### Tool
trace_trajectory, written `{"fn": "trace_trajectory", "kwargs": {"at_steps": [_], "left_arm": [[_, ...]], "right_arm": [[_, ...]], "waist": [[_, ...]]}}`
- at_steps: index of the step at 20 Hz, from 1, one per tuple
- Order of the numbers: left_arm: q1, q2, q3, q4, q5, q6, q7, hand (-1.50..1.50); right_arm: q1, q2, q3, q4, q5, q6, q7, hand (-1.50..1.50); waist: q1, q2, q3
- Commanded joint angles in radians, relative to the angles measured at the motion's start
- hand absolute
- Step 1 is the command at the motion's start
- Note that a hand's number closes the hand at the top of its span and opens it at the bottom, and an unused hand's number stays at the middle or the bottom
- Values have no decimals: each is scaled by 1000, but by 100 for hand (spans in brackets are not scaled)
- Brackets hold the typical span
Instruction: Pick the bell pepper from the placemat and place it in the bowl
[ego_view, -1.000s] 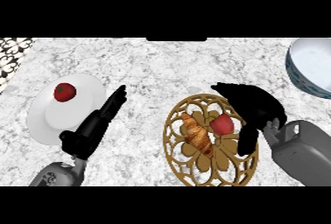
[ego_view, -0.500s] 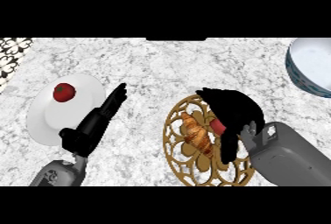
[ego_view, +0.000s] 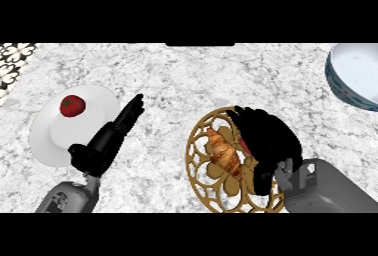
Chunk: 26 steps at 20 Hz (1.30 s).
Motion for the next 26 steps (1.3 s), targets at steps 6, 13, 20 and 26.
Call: {"fn": "trace_trajectory", "kwargs": {"at_steps": [6,13,20,26], "left_arm": [[25,2,52,-43,-5,-61,6,0],[41,-43,59,-64,-67,-58,50,0],[45,-94,66,-57,-101,-82,43,0],[86,-96,83,-111,-101,-118,71,0]], "right_arm": [[154,-7,53,-66,278,-75,-54,-150],[122,46,-75,107,379,-82,-178,-150],[125,130,-105,293,476,-131,-296,-150],[71,192,-167,425,524,-164,-382,-150]], "waist": [[-1,-1,0],[4,1,0],[6,2,0],[11,2,0]]}}
